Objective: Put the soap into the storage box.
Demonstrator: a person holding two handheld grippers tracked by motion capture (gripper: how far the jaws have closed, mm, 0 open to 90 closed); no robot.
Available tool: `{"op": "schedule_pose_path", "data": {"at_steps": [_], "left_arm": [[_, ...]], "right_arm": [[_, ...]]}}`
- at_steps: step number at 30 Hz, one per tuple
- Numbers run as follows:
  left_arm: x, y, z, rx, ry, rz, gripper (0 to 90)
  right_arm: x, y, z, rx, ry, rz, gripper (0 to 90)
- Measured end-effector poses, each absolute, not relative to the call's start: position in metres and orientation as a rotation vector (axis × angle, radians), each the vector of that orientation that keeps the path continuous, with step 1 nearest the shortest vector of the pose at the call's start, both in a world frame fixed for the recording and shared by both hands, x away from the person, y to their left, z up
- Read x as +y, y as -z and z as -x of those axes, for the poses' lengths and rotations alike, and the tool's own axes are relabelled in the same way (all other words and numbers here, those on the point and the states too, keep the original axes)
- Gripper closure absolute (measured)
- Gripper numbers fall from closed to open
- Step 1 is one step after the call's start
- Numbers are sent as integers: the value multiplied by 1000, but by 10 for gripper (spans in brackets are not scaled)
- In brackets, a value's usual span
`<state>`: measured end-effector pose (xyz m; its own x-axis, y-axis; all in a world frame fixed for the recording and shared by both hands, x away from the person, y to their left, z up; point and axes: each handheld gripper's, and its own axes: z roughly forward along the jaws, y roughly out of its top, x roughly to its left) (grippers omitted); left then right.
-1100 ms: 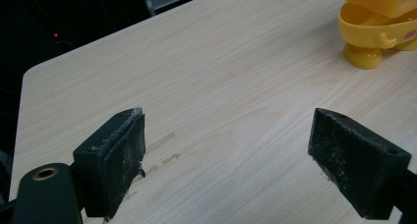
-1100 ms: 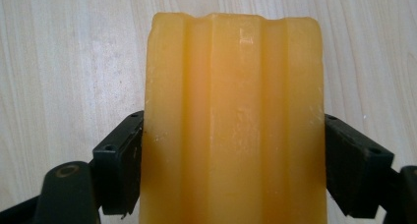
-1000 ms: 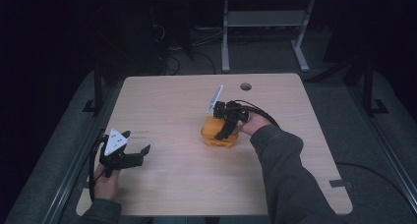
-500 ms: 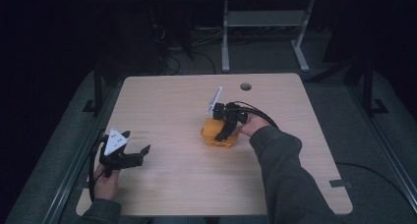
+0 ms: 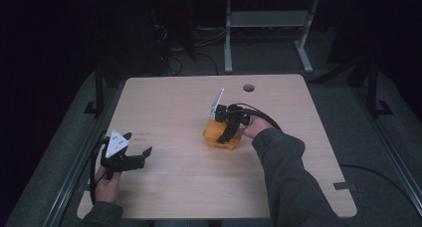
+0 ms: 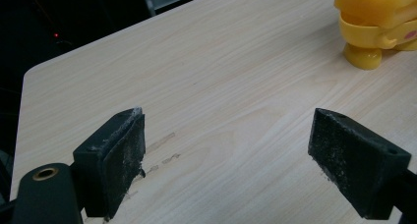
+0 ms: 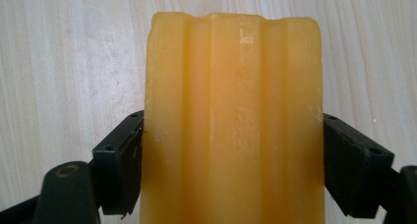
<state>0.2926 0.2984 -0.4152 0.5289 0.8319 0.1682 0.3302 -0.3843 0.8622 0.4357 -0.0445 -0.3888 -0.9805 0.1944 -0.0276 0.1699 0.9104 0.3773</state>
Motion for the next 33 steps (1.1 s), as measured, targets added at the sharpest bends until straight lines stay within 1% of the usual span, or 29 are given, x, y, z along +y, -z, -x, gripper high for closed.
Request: {"op": "schedule_pose_path", "data": {"at_steps": [33], "left_arm": [[297,416,-293,947,-773,-1946,135]], "right_arm": [[-45,388,-437,3021,-596,-344,178]]}}
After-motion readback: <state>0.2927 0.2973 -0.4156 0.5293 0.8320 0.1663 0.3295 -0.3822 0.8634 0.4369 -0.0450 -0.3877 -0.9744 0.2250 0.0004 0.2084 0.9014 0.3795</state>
